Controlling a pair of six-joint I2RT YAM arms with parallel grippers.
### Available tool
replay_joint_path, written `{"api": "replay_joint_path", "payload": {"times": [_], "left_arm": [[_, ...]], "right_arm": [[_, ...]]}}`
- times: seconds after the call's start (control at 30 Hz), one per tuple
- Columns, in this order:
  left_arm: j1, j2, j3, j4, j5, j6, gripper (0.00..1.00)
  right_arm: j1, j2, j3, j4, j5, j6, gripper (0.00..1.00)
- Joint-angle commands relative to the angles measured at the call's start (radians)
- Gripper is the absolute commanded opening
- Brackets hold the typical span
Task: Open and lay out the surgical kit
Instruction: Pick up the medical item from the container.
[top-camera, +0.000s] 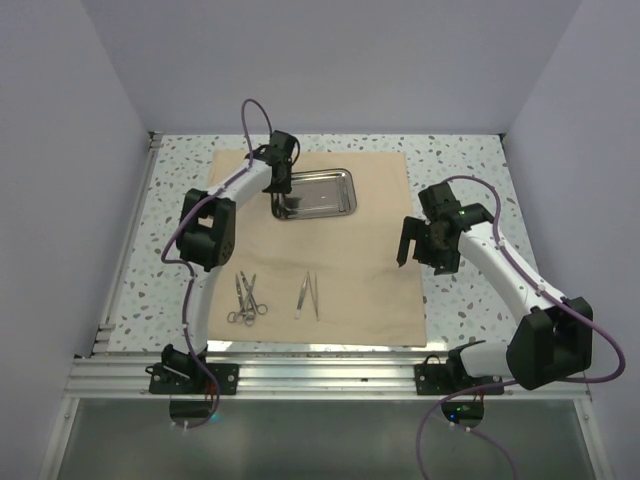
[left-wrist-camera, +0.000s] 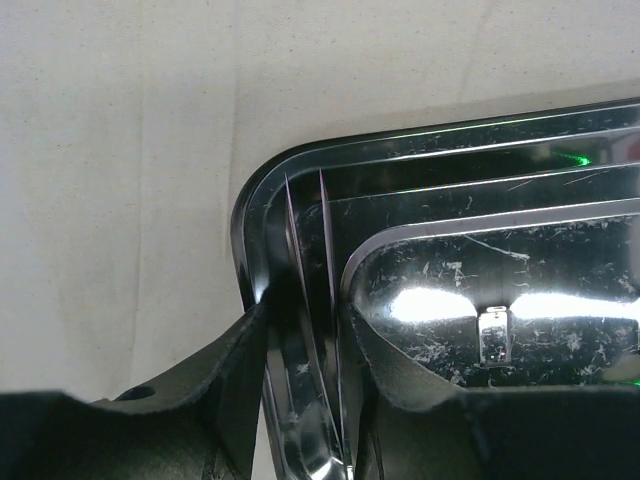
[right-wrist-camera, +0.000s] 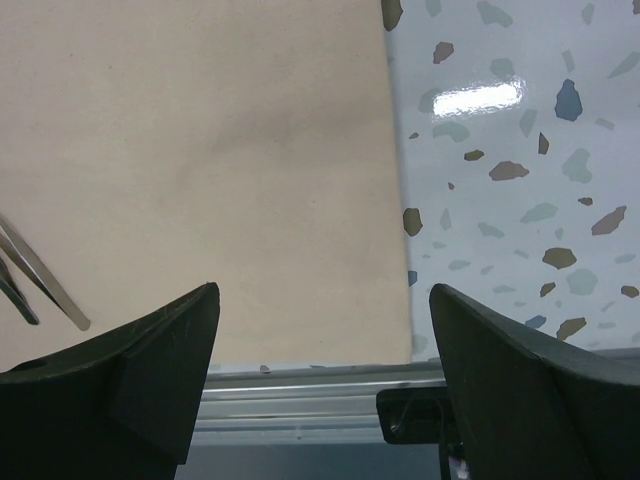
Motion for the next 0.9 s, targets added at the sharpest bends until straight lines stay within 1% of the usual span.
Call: {"api": "replay_joint_path", "payload": {"times": [0.0, 0.17, 0.27, 0.3, 0.4, 0.57, 0.6, 0.7, 0.87], "left_arm": [[0.016, 0.019, -0.012, 0.032, 0.019, 0.010, 0.39], [0.019, 0.039, -0.014, 0.032, 0.049, 0.007, 0.35], [0.019, 0.054, -0.012, 0.031, 0.079, 0.004, 0.29], [0.019, 0.059, -0.012, 0.028, 0.085, 0.002, 0.24], [0.022, 0.076, -0.011, 0.019, 0.100, -0.007, 0.16], [0.026, 0.091, -0.008, 0.008, 0.118, -0.015, 0.07], [0.026, 0.092, -0.006, 0.003, 0.118, -0.015, 0.00], [0.027, 0.088, 0.011, -0.011, 0.118, -0.015, 0.00], [0.026, 0.014, 0.054, -0.027, 0.106, -0.023, 0.00]], "right_arm": [[0.001, -0.012, 0.009, -0.007, 0.019, 0.010, 0.90], [0.001, -0.008, 0.009, -0.003, 0.022, 0.003, 0.90], [0.001, -0.003, 0.009, 0.002, 0.021, 0.001, 0.90], [0.001, -0.002, 0.009, 0.002, 0.021, -0.002, 0.90], [0.001, 0.002, 0.012, 0.003, 0.021, -0.007, 0.90], [0.000, 0.000, 0.007, 0.007, 0.021, -0.016, 0.90], [0.000, -0.002, 0.007, 0.008, 0.019, -0.019, 0.90], [0.001, -0.003, 0.006, 0.011, 0.016, -0.026, 0.90], [0.001, -0.012, 0.012, 0.019, 0.007, -0.036, 0.90]]}}
